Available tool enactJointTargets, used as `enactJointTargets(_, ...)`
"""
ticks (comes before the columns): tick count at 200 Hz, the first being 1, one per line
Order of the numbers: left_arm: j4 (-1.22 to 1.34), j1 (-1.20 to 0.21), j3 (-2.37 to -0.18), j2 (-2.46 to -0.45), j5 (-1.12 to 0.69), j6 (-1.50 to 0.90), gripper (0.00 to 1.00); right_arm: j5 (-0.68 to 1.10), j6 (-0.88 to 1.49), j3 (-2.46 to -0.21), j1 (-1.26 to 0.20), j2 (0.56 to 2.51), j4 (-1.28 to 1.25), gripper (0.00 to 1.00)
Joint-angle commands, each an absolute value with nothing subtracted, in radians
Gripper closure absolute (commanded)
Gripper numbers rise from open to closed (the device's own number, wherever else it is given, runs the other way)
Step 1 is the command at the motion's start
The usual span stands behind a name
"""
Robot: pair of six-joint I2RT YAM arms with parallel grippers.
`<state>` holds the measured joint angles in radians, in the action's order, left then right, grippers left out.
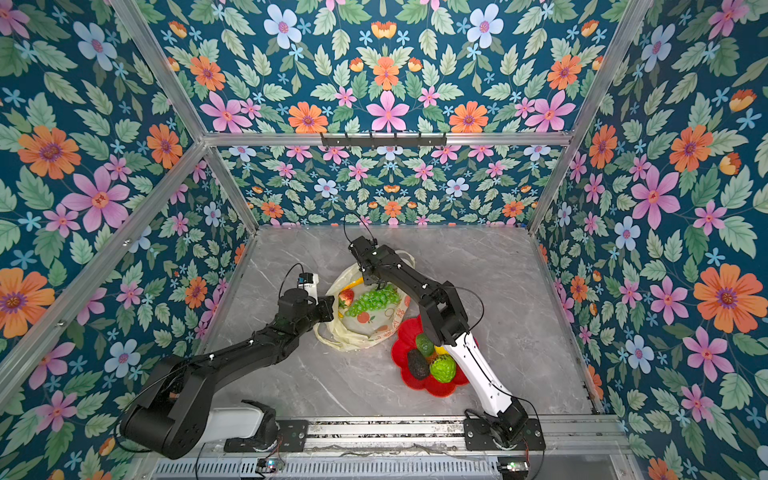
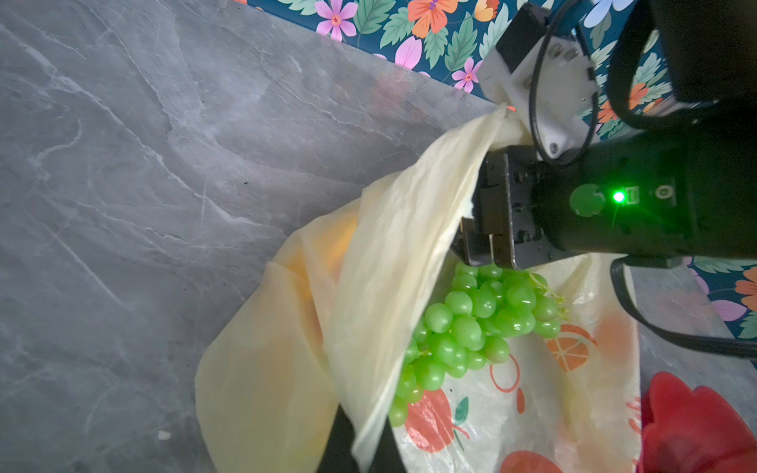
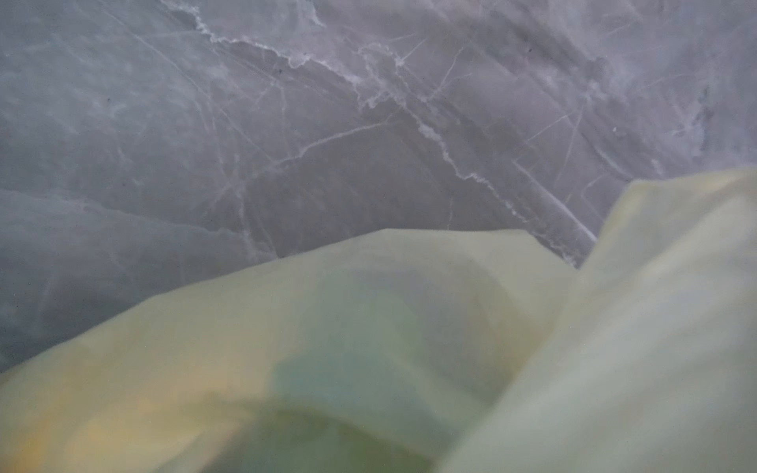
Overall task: Take fruits out of the plastic bag
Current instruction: Pick up the fruit from the plastic bag.
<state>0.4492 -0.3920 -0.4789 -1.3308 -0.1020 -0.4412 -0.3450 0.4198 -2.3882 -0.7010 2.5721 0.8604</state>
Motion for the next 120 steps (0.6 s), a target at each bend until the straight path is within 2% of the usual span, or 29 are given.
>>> enactJointTargets(1,0.457,-0.391,-0.486,-1.332,-0.101,-0.434,1.0,-0.391,0.413,-2.403,-0.7,2.578,0.841,0.35)
enactJointTargets(29,0.457,-0.391,-0.486,-1.333,-0.101,-0.434,1.0,-0.39,0.403,-2.419,-0.7,2.595,0.839,0.42)
enactJointTargets(59,0.457,-0.391,-0.486,-1.332,-0.1,-0.434,1.0,-0.388,0.397,-2.416,-0.7,2.601,0.833,0.44)
enactJointTargets(85,0.457,-0.391,-0.486,-1.332,-0.098,-0.434,1.0,-0.379,0.398,-2.406,-0.702,2.583,0.84,0.56)
enactJointTargets(120,0.456,-0.392,-0.487,-1.334,-0.097,-0.434,1.0,-0.344,0.375,-2.279,-0.721,2.479,0.768,0.56)
